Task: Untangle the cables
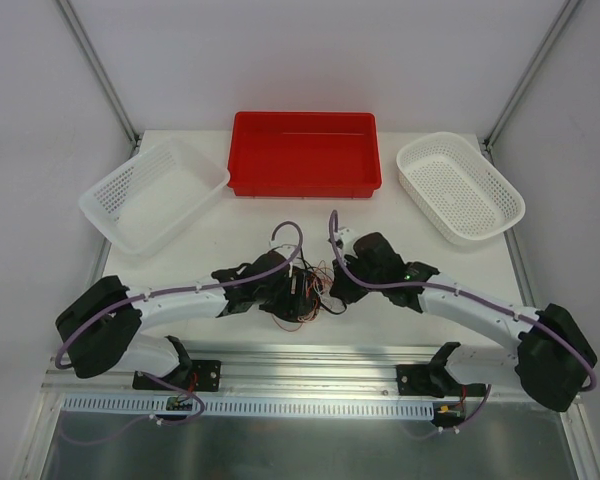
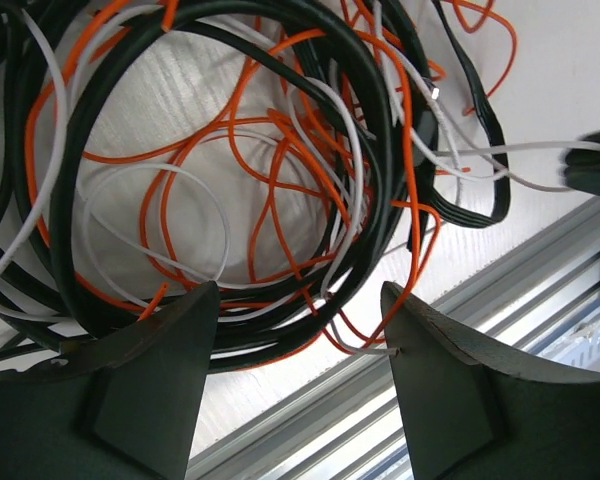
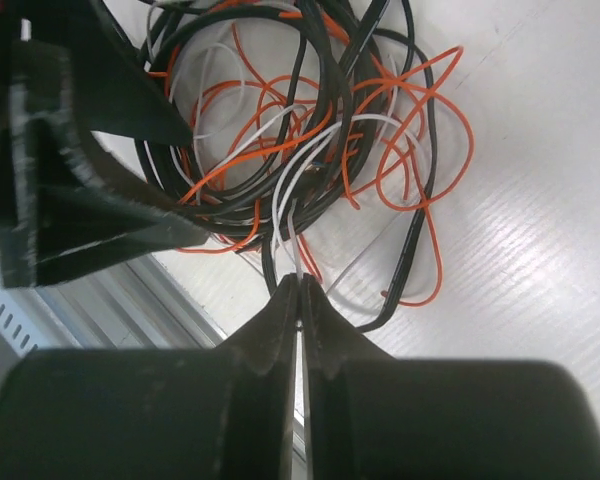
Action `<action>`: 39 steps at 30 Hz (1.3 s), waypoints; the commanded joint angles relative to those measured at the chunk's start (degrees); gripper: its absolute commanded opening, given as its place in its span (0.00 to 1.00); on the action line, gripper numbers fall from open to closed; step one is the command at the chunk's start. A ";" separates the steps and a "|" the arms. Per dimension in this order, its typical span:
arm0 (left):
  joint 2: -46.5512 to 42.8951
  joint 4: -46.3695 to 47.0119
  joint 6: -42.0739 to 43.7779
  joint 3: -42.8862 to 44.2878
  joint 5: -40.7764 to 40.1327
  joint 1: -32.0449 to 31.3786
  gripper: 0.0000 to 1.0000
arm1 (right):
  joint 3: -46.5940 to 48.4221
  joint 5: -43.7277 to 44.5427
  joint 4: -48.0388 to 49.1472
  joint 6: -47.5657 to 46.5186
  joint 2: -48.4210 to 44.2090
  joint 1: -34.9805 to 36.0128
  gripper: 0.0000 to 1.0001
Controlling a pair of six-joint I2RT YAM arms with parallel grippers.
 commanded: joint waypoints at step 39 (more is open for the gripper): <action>1.76 -3.71 -0.82 -0.68 -2.09 17.34 0.66 | 34.60 36.37 -39.42 -5.88 -36.25 0.22 0.01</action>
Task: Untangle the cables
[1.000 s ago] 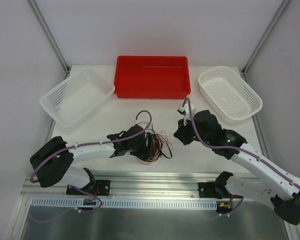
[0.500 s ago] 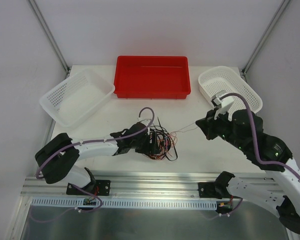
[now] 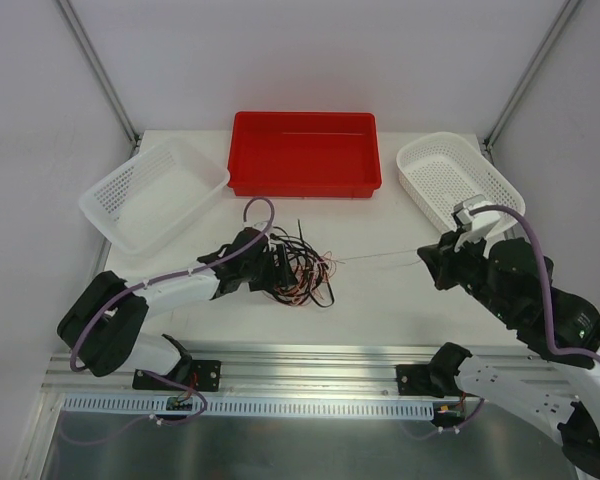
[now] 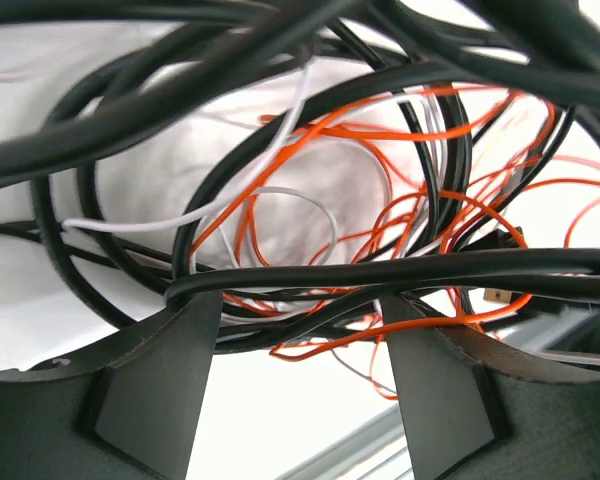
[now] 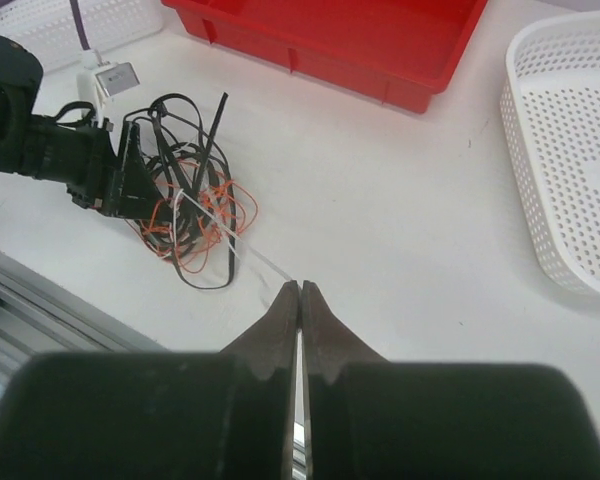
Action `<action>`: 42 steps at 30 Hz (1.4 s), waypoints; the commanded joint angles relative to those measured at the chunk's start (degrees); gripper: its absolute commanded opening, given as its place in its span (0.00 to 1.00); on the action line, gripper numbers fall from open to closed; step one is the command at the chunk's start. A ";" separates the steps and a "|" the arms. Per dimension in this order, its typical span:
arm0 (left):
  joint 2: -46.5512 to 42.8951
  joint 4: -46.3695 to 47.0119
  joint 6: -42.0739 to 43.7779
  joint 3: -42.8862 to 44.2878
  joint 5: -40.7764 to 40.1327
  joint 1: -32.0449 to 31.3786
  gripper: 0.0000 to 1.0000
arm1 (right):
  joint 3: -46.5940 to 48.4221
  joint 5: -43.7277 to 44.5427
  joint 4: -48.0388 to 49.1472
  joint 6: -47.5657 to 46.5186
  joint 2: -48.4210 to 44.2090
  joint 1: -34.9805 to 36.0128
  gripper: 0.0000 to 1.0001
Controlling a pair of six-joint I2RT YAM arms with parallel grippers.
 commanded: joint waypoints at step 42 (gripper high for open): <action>-26.35 -33.48 27.00 22.25 -7.80 9.91 0.99 | 12.00 1.68 12.22 -7.05 17.85 -4.63 0.01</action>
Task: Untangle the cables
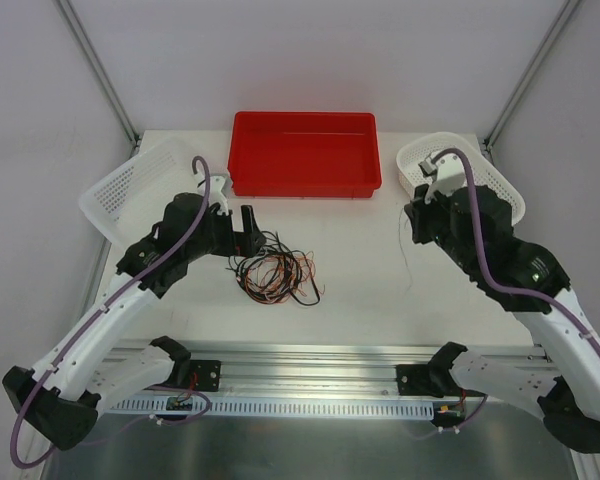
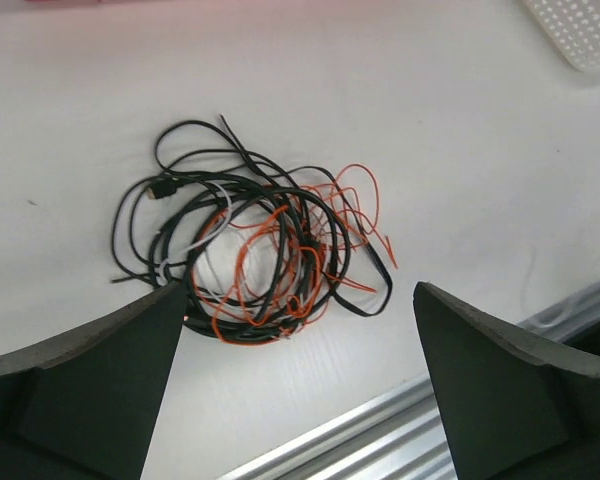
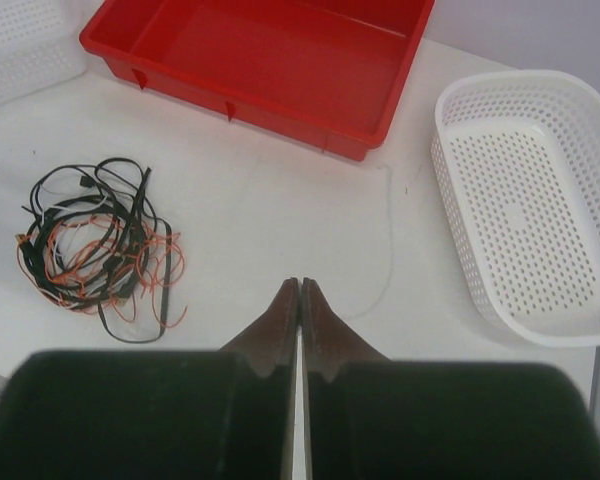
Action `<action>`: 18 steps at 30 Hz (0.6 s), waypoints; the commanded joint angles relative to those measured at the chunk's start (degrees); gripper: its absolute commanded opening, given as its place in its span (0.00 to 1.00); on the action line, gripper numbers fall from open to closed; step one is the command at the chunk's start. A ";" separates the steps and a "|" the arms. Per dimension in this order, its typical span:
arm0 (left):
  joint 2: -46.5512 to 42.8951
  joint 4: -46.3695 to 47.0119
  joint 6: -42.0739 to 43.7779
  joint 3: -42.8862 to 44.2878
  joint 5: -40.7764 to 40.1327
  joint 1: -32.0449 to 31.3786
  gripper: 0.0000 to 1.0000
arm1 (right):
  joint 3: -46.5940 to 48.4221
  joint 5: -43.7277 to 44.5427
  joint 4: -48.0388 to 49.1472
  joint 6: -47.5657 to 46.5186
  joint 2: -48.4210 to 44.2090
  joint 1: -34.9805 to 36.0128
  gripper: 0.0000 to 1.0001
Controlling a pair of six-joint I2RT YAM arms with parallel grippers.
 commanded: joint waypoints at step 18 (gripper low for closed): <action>-6.44 1.63 14.33 -11.61 -21.68 0.89 0.99 | 27.55 -10.08 36.33 -8.68 36.58 -12.78 0.01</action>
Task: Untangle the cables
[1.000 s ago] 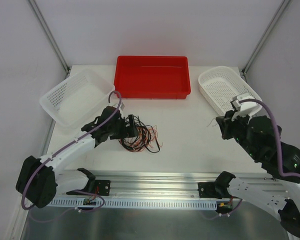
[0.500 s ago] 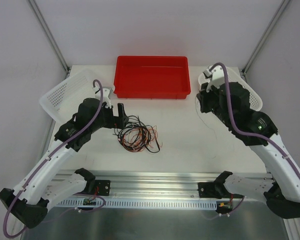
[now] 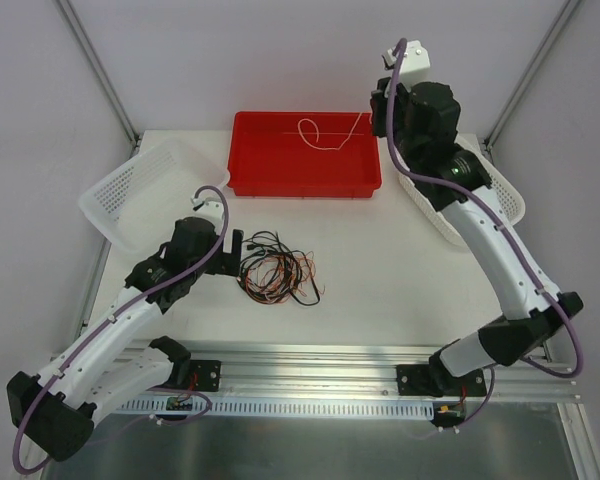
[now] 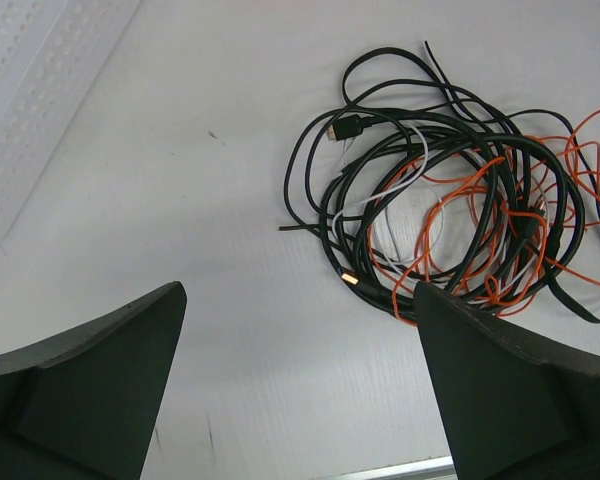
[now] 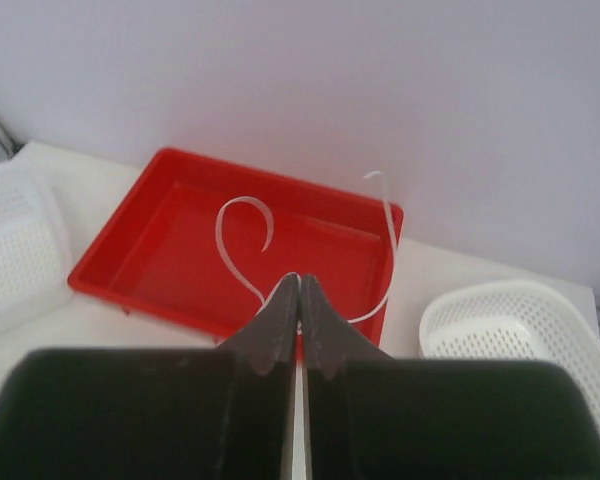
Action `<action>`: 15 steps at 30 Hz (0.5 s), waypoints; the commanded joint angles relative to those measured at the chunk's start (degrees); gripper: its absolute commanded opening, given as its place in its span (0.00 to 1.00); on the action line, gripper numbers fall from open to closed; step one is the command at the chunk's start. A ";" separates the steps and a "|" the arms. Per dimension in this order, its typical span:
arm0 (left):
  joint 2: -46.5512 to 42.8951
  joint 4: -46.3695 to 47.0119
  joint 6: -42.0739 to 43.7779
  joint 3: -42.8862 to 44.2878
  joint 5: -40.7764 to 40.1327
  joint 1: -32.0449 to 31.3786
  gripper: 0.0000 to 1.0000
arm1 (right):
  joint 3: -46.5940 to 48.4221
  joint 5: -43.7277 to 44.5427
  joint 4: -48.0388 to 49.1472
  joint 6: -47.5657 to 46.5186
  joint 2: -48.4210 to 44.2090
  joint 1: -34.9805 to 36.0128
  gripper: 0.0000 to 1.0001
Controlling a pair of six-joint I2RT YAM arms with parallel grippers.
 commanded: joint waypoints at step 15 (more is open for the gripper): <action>1.87 2.06 1.74 -0.38 -0.07 0.95 0.99 | 21.28 -6.45 16.26 4.06 42.83 -5.11 0.03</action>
